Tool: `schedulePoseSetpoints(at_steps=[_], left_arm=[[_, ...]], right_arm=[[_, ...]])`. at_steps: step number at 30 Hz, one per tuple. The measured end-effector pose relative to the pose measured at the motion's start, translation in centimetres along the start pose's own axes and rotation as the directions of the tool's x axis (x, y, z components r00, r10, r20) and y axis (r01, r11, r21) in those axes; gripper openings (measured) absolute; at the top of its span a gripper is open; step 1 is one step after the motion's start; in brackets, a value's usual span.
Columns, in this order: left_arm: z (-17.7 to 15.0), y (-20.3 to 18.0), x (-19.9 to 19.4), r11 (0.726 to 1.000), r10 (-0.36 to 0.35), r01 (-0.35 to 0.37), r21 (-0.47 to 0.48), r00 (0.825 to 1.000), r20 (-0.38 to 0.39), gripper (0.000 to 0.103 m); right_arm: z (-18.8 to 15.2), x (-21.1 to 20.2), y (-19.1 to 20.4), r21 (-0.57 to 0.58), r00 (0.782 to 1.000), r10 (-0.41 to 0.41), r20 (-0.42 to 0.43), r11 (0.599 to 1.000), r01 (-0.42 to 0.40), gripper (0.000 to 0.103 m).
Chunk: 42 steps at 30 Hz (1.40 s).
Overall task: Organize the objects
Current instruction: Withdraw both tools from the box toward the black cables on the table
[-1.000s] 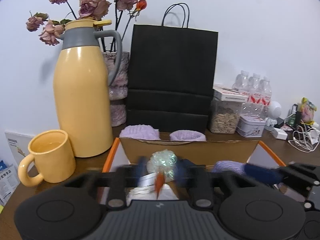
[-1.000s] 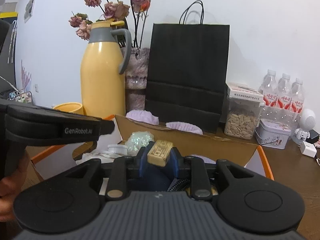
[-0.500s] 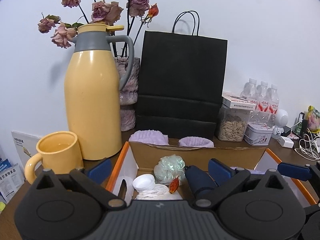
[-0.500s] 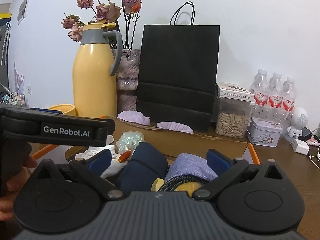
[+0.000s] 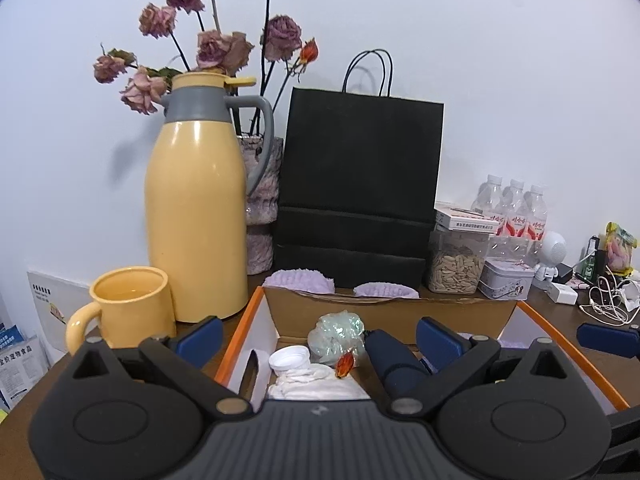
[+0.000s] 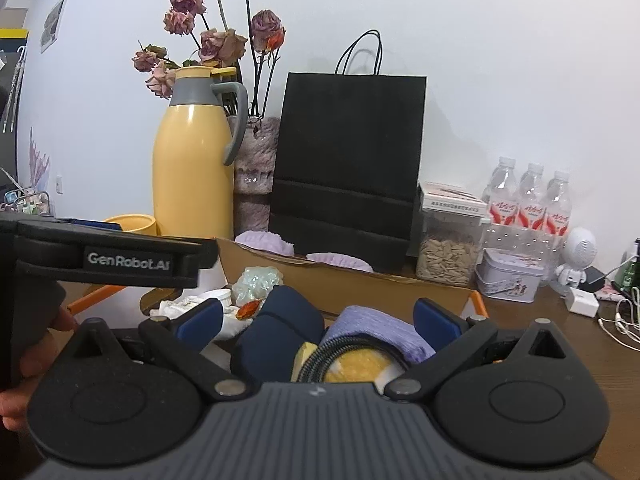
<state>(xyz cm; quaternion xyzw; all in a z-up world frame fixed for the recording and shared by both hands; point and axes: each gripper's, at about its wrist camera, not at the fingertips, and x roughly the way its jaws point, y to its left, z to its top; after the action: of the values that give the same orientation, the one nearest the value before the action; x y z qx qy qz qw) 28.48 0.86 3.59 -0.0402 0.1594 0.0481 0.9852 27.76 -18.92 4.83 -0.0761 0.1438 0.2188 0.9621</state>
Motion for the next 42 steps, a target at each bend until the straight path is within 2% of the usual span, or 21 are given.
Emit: schedulePoseSetpoints(at_steps=[6,10,21,27,31,37,42], left_arm=[[-1.0,0.0,-1.9,1.000,-0.008,0.008,0.027,1.000,0.003,0.102],[-1.9,0.0,-3.1,0.999,-0.004,0.004,0.038,1.000,-0.007,0.103],[-5.2,0.9,-6.3,0.997,0.017,-0.011,0.077,0.997,-0.077,0.103],[-7.2,2.2,-7.8,0.996,0.028,-0.016,0.084,0.989,-0.143,0.103],[-8.0,3.0,-9.2,0.997,0.036,-0.024,0.077,0.987,-0.155,0.103],[-9.5,3.3,-10.6,0.993,0.049,-0.029,0.115,0.983,-0.178,0.103],[-9.9,3.6,-11.4,0.992,0.037,-0.014,0.121,0.982,-0.187,0.103]], right_arm=[[-1.1,-2.7,0.2,-0.013,0.999,-0.006,0.034,1.000,0.006,0.103],[-2.1,-4.0,0.4,-0.019,1.000,-0.001,0.026,1.000,0.002,0.103],[-5.7,-6.9,0.8,0.016,0.998,0.005,-0.055,1.000,-0.004,0.103],[-6.8,-8.3,1.6,0.016,0.996,0.028,-0.088,1.000,-0.027,0.103],[-7.4,-9.0,2.3,0.019,0.991,0.060,-0.122,0.998,-0.058,0.103],[-7.9,-10.0,3.1,0.045,0.981,0.107,-0.161,0.994,-0.101,0.103],[-8.3,-10.0,4.3,0.033,0.965,0.140,-0.221,0.990,-0.136,0.103]])
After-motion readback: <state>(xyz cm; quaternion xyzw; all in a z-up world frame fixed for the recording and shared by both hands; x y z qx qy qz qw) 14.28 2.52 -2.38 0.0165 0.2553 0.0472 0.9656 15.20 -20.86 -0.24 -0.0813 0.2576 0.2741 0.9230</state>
